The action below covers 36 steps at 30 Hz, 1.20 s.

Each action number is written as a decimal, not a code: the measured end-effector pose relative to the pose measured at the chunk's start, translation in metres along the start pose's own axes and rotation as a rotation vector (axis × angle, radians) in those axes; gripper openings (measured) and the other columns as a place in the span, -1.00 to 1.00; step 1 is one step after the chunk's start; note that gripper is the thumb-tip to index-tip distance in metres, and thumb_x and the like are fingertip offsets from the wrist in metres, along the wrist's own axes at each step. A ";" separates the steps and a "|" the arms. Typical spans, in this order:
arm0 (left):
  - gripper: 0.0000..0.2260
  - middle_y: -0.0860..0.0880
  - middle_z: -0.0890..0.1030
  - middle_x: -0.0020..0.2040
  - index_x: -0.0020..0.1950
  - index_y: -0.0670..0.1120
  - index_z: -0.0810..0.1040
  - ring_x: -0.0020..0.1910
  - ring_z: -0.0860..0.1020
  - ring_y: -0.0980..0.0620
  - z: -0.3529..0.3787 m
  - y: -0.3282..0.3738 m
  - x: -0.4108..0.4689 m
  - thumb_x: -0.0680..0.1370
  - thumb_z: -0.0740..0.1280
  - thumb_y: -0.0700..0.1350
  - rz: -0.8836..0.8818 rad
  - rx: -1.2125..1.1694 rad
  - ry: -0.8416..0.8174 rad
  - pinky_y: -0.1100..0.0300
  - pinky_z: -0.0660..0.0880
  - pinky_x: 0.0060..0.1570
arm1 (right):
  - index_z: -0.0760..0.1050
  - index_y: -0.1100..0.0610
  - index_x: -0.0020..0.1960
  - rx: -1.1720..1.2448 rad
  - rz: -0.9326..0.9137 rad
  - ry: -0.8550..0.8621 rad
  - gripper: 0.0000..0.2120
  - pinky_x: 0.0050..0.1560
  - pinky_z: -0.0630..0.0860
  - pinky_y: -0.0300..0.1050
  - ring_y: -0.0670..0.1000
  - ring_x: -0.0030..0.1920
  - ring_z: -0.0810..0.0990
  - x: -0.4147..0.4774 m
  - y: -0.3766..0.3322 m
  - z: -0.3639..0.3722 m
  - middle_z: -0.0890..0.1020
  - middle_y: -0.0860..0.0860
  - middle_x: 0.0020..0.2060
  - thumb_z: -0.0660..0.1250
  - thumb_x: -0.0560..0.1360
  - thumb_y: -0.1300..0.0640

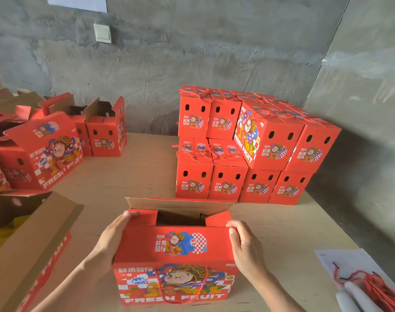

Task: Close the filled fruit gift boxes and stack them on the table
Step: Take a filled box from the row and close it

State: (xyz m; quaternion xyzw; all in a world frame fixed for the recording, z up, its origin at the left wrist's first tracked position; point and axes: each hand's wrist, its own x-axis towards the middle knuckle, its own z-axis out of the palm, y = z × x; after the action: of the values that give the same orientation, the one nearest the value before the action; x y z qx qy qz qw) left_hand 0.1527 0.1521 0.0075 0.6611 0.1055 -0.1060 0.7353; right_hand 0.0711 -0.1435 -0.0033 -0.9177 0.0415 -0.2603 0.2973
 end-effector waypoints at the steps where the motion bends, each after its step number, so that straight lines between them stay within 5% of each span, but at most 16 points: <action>1: -0.79 -0.13 0.65 0.04 0.04 -0.01 0.64 -0.10 0.63 -0.11 0.000 -0.003 -0.002 0.58 0.26 0.03 0.128 0.215 0.051 0.04 0.55 -0.08 | 0.55 0.13 0.03 -0.002 -0.003 -0.001 -0.86 -0.24 0.35 -0.56 -0.18 -0.15 0.53 0.001 0.000 0.001 0.61 -0.12 -0.06 0.21 0.58 0.24; 3: -0.85 -0.15 0.59 0.19 0.04 -0.11 0.65 0.12 0.55 -0.18 -0.001 -0.008 -0.008 0.57 0.31 -0.12 0.509 0.683 0.262 -0.04 0.44 0.13 | 0.55 0.15 0.01 -0.003 -0.001 0.006 -0.87 -0.24 0.34 -0.54 -0.17 -0.13 0.54 0.001 0.000 0.002 0.62 -0.11 -0.05 0.22 0.57 0.25; 5: -0.78 -0.14 0.65 0.02 -0.05 -0.18 0.68 -0.01 0.58 -0.22 0.005 -0.013 -0.017 0.55 0.28 -0.11 0.867 0.945 0.303 -0.08 0.47 0.04 | 0.55 0.16 -0.02 -0.007 0.002 0.004 -0.88 -0.25 0.33 -0.55 -0.15 -0.15 0.55 0.002 -0.001 0.002 0.62 -0.09 -0.07 0.24 0.56 0.27; 7: -0.60 -0.10 0.65 -0.12 -0.08 -0.21 0.67 -0.16 0.57 -0.18 0.009 -0.021 -0.025 0.55 0.15 0.04 0.979 1.015 0.283 -0.06 0.52 -0.09 | 0.55 0.18 -0.05 -0.022 -0.016 0.008 -0.89 -0.26 0.32 -0.58 -0.13 -0.18 0.54 0.003 0.000 0.002 0.62 -0.07 -0.09 0.25 0.55 0.29; 10: -0.43 -0.08 0.63 -0.17 -0.13 -0.20 0.65 -0.21 0.54 -0.15 0.012 -0.018 -0.028 0.61 -0.02 0.14 0.973 1.001 0.317 -0.04 0.53 -0.15 | 0.55 0.20 -0.06 -0.020 -0.009 0.016 -0.87 -0.24 0.33 -0.48 -0.10 -0.16 0.53 0.006 0.002 0.003 0.61 -0.05 -0.08 0.22 0.56 0.29; 14: -0.61 -0.05 0.62 -0.21 -0.18 -0.17 0.63 -0.24 0.53 -0.14 0.013 -0.016 -0.027 0.55 0.10 0.03 0.945 1.004 0.294 -0.08 0.53 -0.17 | 0.55 0.25 -0.11 0.007 0.025 0.003 -0.84 -0.13 0.38 -0.25 -0.02 -0.11 0.55 0.013 0.003 0.004 0.60 0.01 -0.09 0.21 0.56 0.33; 19: -0.48 -0.07 0.61 -0.20 -0.19 -0.19 0.63 -0.25 0.51 -0.11 0.012 -0.018 -0.026 0.61 0.03 0.12 0.980 0.961 0.253 0.01 0.52 -0.18 | 0.56 0.30 -0.15 -0.008 0.040 -0.035 -0.86 -0.15 0.32 -0.27 0.04 -0.10 0.56 0.019 0.003 0.003 0.59 0.06 -0.10 0.25 0.54 0.34; 24: -0.84 -0.19 0.60 -0.03 -0.18 -0.21 0.69 -0.06 0.51 -0.26 0.014 -0.020 -0.027 0.46 0.33 -0.18 0.898 0.991 0.328 -0.14 0.52 -0.08 | 0.56 0.39 -0.08 -0.045 0.065 -0.101 -0.84 -0.12 0.34 -0.30 0.08 -0.07 0.56 0.025 0.006 0.006 0.52 0.13 0.01 0.29 0.53 0.28; 29: -0.89 -0.16 0.51 0.27 -0.07 -0.13 0.71 0.25 0.43 -0.19 0.011 -0.013 -0.021 0.51 0.37 -0.22 0.560 0.814 0.201 -0.08 0.39 0.24 | 0.48 0.24 0.00 0.098 0.210 -0.105 -0.92 0.01 0.38 -0.23 0.06 0.05 0.50 0.022 0.006 0.006 0.48 0.12 0.08 0.31 0.51 0.28; 31: -0.89 -0.12 0.52 0.26 -0.07 -0.12 0.70 0.17 0.47 -0.09 0.010 -0.002 -0.015 0.51 0.37 -0.20 0.467 0.783 0.164 0.05 0.41 0.19 | 0.38 0.16 0.15 0.192 0.272 -0.121 -0.77 0.02 0.39 -0.25 0.00 0.04 0.50 0.023 0.003 0.006 0.49 0.08 0.17 0.30 0.52 0.28; 33: -0.90 -0.13 0.54 0.17 -0.05 -0.16 0.68 0.07 0.48 -0.04 0.011 0.006 -0.008 0.47 0.41 -0.23 0.426 0.760 0.188 0.14 0.40 0.06 | 0.26 0.14 0.36 0.303 0.337 -0.180 -0.57 0.21 0.36 -0.22 -0.04 0.23 0.44 0.028 0.001 0.006 0.42 0.05 0.33 0.26 0.54 0.31; 36: -0.67 -0.15 0.42 0.18 0.20 -0.16 0.47 0.13 0.47 -0.16 0.012 0.008 0.002 0.45 0.40 -0.24 0.153 0.552 0.220 -0.06 0.49 0.09 | -0.06 0.06 0.54 0.477 0.416 -0.290 -0.32 0.31 0.16 -0.23 -0.05 0.46 0.20 0.033 0.001 0.005 0.22 -0.10 0.47 0.20 0.57 0.34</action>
State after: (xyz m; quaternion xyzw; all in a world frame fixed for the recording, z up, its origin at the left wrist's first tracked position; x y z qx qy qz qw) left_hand 0.1573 0.1408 0.0157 0.8492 0.1016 -0.0031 0.5181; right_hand 0.1022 -0.1489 0.0078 -0.8218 0.1230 -0.0636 0.5527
